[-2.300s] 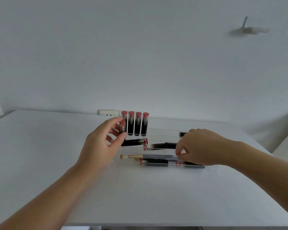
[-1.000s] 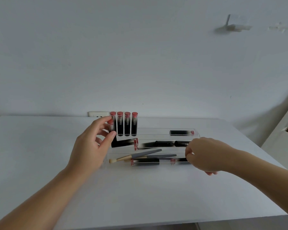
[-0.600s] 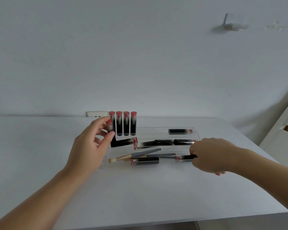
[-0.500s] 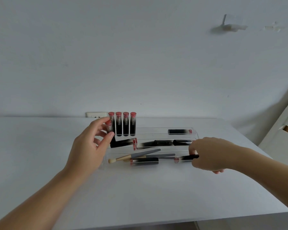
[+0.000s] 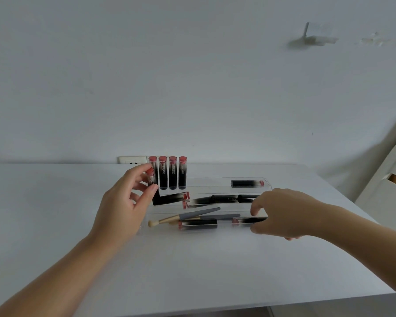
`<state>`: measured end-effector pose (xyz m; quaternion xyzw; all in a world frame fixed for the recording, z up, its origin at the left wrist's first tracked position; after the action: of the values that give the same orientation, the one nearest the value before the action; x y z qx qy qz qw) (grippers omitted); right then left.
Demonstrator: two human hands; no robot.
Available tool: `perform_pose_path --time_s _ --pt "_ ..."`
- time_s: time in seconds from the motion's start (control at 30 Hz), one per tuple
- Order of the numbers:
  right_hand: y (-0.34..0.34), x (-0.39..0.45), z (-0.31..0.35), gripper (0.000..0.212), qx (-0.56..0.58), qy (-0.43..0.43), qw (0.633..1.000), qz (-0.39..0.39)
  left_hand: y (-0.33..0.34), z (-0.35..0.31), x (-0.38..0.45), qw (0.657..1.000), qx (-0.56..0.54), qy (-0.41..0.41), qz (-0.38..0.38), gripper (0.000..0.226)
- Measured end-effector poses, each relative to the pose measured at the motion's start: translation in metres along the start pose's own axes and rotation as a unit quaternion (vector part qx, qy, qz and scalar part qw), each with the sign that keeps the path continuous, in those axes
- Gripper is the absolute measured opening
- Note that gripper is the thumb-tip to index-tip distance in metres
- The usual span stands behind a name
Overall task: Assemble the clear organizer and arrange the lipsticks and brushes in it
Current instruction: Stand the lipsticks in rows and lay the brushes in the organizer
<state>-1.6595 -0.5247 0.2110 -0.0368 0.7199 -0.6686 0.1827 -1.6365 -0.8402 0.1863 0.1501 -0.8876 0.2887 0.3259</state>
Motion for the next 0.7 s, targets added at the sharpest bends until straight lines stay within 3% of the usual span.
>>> perform_pose_path --time_s 0.1,0.2,0.43,0.6,0.7 --pt "-0.007 0.001 0.018 0.032 0.024 -0.053 0.997 -0.046 0.0 -0.001 0.0 1.0 0.002 0.006 0.0 0.043" --pt "-0.006 0.001 0.038 0.024 0.061 -0.102 0.993 -0.024 0.0 -0.002 0.0 1.0 0.002 0.009 0.0 0.043" --pt "0.007 0.01 0.051 0.039 0.041 -0.157 0.987 0.0 -0.001 -0.002 0.0 1.0 0.006 0.012 -0.005 0.041" --pt "0.001 0.014 0.046 0.026 0.036 -0.157 0.983 -0.091 0.0 -0.001 0.001 1.0 0.008 0.016 -0.003 0.044" --pt "-0.007 0.02 0.042 0.018 -0.033 -0.163 0.976 -0.142 0.0 0.0 0.001 1.0 0.009 0.014 -0.005 0.044"
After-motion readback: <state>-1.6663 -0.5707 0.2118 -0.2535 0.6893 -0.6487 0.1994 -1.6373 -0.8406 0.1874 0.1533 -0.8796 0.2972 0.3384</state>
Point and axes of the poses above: each hand's wrist, its own x-axis towards the middle knuckle, its own y-axis out of the palm, z = x × y, the point moved 6 cm from there along x, towards the middle knuckle, and after that the axes turned 3 degrees about z, right-handed, at the moved point
